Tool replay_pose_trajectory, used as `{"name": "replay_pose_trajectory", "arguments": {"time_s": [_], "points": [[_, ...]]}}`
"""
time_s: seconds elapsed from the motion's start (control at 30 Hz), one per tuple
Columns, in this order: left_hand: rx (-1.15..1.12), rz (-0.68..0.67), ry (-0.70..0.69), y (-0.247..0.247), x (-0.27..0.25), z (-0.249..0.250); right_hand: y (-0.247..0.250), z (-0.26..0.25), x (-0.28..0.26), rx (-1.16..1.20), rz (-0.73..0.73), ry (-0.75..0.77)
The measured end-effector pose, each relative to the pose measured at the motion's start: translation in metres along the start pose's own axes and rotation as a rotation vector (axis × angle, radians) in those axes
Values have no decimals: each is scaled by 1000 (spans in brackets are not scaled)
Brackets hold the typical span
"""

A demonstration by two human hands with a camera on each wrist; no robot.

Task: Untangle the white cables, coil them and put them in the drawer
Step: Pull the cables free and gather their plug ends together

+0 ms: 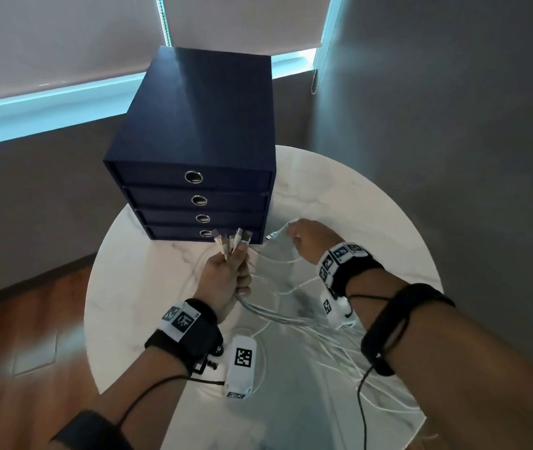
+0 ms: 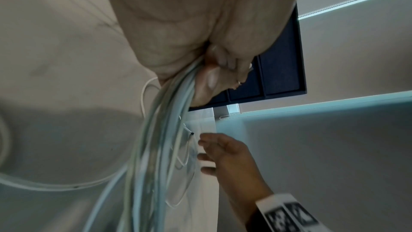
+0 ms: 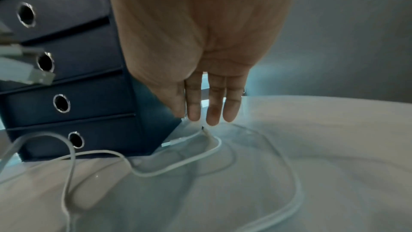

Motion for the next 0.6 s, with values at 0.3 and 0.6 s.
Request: {"name": "replay_pose_trajectory", "arguments": {"time_s": [0.3,0.6], "points": [[37,31,57,11,1,-14,-41,-7,47,-153,-4,-21],[27,0,48,-1,-1,-6,-6,40,16,83,107,-255]]}}
Point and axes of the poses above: each hand's wrist, its own x-axis towards the middle knuckle, its own y-axis out of the back of the hand, z = x × y, the point moved 6 cm from there along x, towards the middle knuckle, and after that the axes turned 9 degrees about x, right-handed, at the moved point
